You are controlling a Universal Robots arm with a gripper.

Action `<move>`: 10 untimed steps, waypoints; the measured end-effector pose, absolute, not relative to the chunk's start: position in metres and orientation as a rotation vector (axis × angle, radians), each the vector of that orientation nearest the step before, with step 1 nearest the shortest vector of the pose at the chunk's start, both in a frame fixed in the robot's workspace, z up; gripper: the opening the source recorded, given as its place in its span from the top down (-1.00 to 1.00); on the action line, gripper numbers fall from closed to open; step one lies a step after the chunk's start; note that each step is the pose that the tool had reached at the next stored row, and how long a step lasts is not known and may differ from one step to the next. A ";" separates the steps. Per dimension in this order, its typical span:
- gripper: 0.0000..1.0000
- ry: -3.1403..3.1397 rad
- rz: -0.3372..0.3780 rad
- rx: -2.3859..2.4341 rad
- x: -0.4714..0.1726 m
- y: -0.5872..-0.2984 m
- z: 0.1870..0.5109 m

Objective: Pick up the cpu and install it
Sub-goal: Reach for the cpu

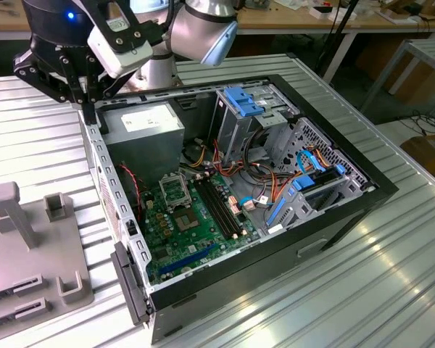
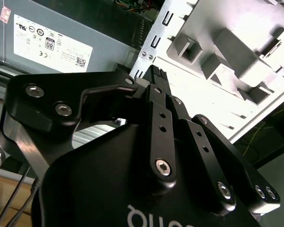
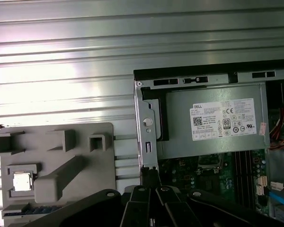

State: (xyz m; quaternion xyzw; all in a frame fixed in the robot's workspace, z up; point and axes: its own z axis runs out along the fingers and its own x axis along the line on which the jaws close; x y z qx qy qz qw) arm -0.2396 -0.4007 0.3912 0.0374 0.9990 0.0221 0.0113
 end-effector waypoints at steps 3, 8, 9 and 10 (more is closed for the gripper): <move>0.79 3.116 0.069 0.117 -0.244 -0.401 0.391; 0.79 3.116 0.069 0.117 -0.251 -0.401 0.391; 0.79 3.116 0.069 0.117 -0.252 -0.401 0.391; 0.79 3.116 0.069 0.117 -0.253 -0.401 0.391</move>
